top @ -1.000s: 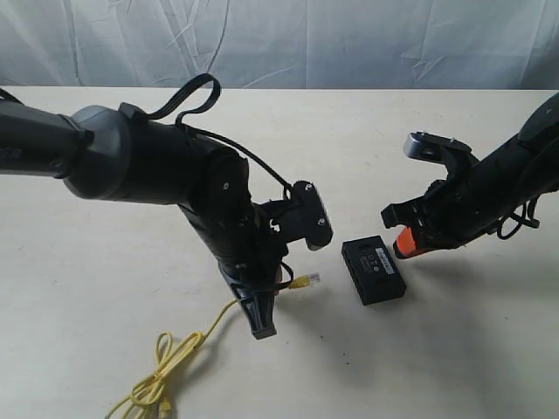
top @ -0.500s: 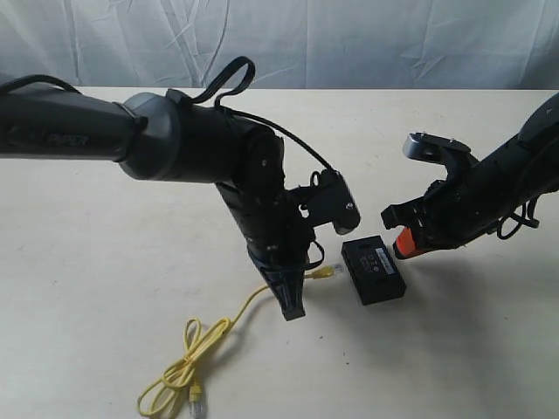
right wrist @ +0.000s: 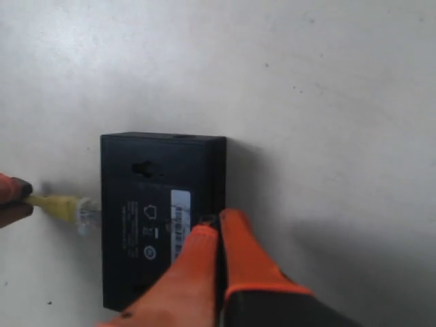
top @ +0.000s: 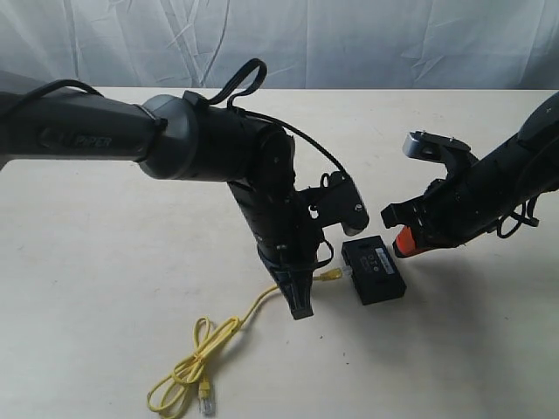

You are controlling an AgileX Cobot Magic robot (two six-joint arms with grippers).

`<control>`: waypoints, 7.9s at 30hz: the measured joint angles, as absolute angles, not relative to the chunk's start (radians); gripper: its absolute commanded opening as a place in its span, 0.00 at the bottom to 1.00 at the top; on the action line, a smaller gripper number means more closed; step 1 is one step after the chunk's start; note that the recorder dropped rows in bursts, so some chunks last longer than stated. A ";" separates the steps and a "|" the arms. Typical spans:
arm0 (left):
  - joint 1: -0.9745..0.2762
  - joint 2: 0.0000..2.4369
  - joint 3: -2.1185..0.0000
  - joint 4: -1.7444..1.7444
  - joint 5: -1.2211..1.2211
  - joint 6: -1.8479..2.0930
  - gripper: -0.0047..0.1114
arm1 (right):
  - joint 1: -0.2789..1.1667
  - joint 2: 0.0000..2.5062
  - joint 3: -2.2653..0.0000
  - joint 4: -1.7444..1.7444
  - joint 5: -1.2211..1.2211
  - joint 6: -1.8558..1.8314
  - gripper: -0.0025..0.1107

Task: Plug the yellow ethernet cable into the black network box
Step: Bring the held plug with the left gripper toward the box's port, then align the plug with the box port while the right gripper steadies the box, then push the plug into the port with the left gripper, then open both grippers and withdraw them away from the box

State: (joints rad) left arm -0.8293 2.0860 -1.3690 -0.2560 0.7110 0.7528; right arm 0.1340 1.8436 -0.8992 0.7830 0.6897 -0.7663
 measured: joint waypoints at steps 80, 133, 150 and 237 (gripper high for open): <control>-0.829 2.122 -1.411 -0.264 0.715 0.785 0.04 | 0.134 1.890 -0.899 0.793 0.671 -0.764 0.01; -0.836 2.116 -1.411 -0.361 0.668 0.703 0.04 | 0.126 1.913 -0.902 0.811 0.703 -0.743 0.01; -0.794 2.116 -1.411 -0.293 0.745 0.645 0.04 | 0.126 1.904 -0.902 0.811 0.678 -0.718 0.01; -0.377 0.837 -0.610 -0.274 0.463 0.244 0.04 | 0.127 0.216 -0.427 0.333 0.702 -0.407 0.01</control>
